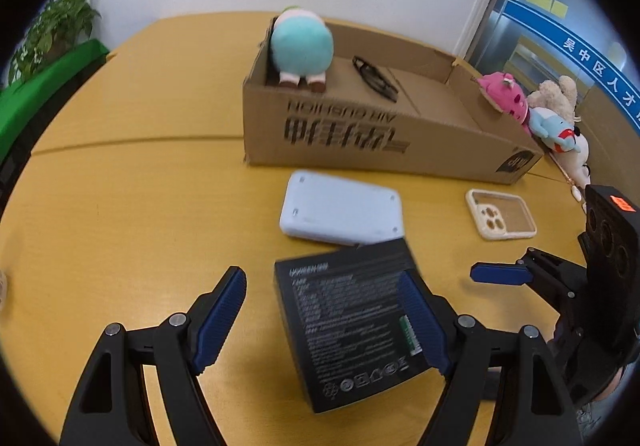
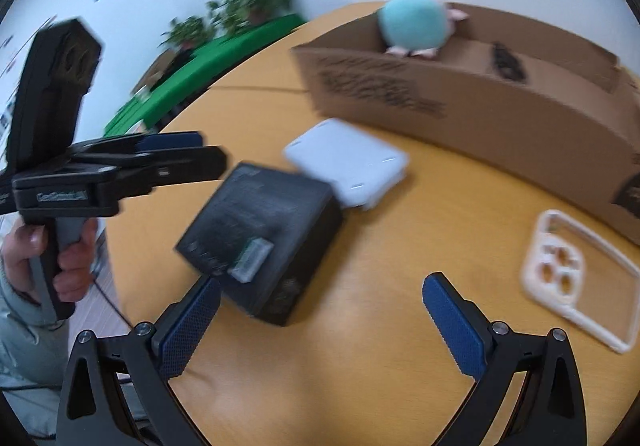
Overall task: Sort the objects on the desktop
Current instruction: 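Withdraw both grippers from the box toward the black UGREEN box, then close both grippers on the black UGREEN box from opposite sides, then lift the black box with both grippers and carry it over the cardboard box, then lower the black box into the cardboard box and open both grippers, then move both grippers down toward the clear phone case on the table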
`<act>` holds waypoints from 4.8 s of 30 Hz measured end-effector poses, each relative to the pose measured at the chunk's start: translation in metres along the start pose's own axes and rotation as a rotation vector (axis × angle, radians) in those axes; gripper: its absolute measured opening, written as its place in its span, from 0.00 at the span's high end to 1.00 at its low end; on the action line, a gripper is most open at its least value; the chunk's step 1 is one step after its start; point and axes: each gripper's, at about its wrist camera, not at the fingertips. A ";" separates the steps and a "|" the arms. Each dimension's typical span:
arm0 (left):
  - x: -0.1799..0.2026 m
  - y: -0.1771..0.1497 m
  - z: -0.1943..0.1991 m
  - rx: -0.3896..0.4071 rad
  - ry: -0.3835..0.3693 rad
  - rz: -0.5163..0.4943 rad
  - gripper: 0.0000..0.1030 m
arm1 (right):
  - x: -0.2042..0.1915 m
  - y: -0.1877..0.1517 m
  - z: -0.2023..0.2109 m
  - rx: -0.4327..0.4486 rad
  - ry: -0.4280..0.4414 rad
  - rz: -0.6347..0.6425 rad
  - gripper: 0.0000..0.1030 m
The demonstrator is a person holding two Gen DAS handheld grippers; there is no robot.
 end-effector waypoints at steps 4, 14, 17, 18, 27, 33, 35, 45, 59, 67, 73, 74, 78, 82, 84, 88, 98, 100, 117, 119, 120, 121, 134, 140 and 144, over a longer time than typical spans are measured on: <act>-0.012 -0.012 -0.011 -0.039 -0.041 0.028 0.24 | -0.017 0.001 -0.019 -0.026 0.028 0.037 0.00; 0.004 -0.021 -0.031 -0.093 -0.176 -0.004 0.29 | -0.011 -0.009 -0.024 -0.034 0.026 -0.003 0.00; 0.021 -0.021 -0.035 -0.104 -0.191 -0.038 0.28 | 0.006 -0.020 -0.016 -0.041 0.020 -0.040 0.00; 0.024 -0.020 -0.037 -0.107 -0.188 -0.039 0.28 | 0.010 -0.024 -0.014 -0.045 0.017 -0.048 0.00; 0.029 -0.019 -0.043 -0.138 -0.218 -0.019 0.28 | 0.009 -0.029 -0.015 -0.018 -0.031 0.001 0.05; 0.032 -0.019 -0.040 -0.103 -0.209 -0.011 0.31 | -0.003 -0.024 -0.019 -0.007 -0.067 0.047 0.14; 0.035 -0.016 -0.036 -0.092 -0.211 -0.011 0.31 | -0.002 -0.023 -0.012 0.020 -0.072 0.054 0.16; 0.069 0.030 -0.006 0.026 -0.241 -0.063 0.31 | 0.009 0.013 0.039 0.139 -0.160 0.087 0.17; 0.117 0.118 0.008 0.142 -0.286 -0.172 0.31 | 0.048 0.081 0.094 0.256 -0.281 0.124 0.17; 0.144 0.178 -0.018 0.155 -0.302 -0.213 0.31 | 0.103 0.121 0.109 0.263 -0.314 0.111 0.17; 0.161 0.240 -0.038 0.184 -0.308 -0.246 0.31 | 0.158 0.172 0.121 0.258 -0.329 0.100 0.17; 0.161 0.248 -0.042 0.189 -0.307 -0.245 0.31 | 0.168 0.182 0.123 0.258 -0.327 0.101 0.17; 0.163 0.286 -0.069 0.188 -0.296 -0.232 0.31 | 0.206 0.216 0.118 0.230 -0.334 0.120 0.17; 0.160 0.313 -0.113 0.146 -0.294 -0.191 0.31 | 0.249 0.239 0.102 0.173 -0.312 0.096 0.17; 0.165 0.321 -0.136 0.121 -0.292 -0.171 0.31 | 0.270 0.246 0.091 0.144 -0.302 0.082 0.17; 0.172 0.334 -0.188 0.051 -0.287 -0.130 0.31 | 0.318 0.246 0.065 0.085 -0.260 0.013 0.17; 0.191 0.341 -0.296 -0.142 -0.271 -0.054 0.31 | 0.420 0.238 0.001 -0.087 -0.225 -0.138 0.17; 0.196 0.338 -0.311 -0.177 -0.253 -0.054 0.31 | 0.419 0.228 -0.008 -0.125 -0.234 -0.171 0.17; 0.214 0.329 -0.308 -0.254 -0.293 -0.050 0.34 | 0.398 0.204 0.001 -0.239 -0.443 -0.211 0.15; 0.216 0.333 -0.293 -0.224 -0.289 -0.068 0.34 | 0.387 0.200 0.016 -0.208 -0.464 -0.204 0.15; 0.216 0.335 -0.281 -0.198 -0.278 -0.082 0.34 | 0.376 0.197 0.028 -0.177 -0.480 -0.195 0.15; 0.216 0.336 -0.263 -0.160 -0.269 -0.099 0.34 | 0.368 0.195 0.038 -0.149 -0.489 -0.191 0.14; 0.164 0.257 -0.055 0.220 -0.201 -0.195 0.25 | 0.233 0.107 0.167 0.217 -0.423 -0.179 0.00; 0.139 0.200 -0.032 0.208 -0.147 -0.190 0.25 | 0.184 0.074 0.166 0.234 -0.407 -0.160 0.00; 0.135 0.161 -0.039 0.161 -0.166 -0.172 0.25 | 0.176 0.042 0.146 0.184 -0.360 -0.215 0.00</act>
Point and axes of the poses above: each gripper's, at about its wrist camera, not at the fingertips, and z roughly against the way its jaws point, x to its right, y to its top, and after that the axes turned 4 degrees about z, right-handed
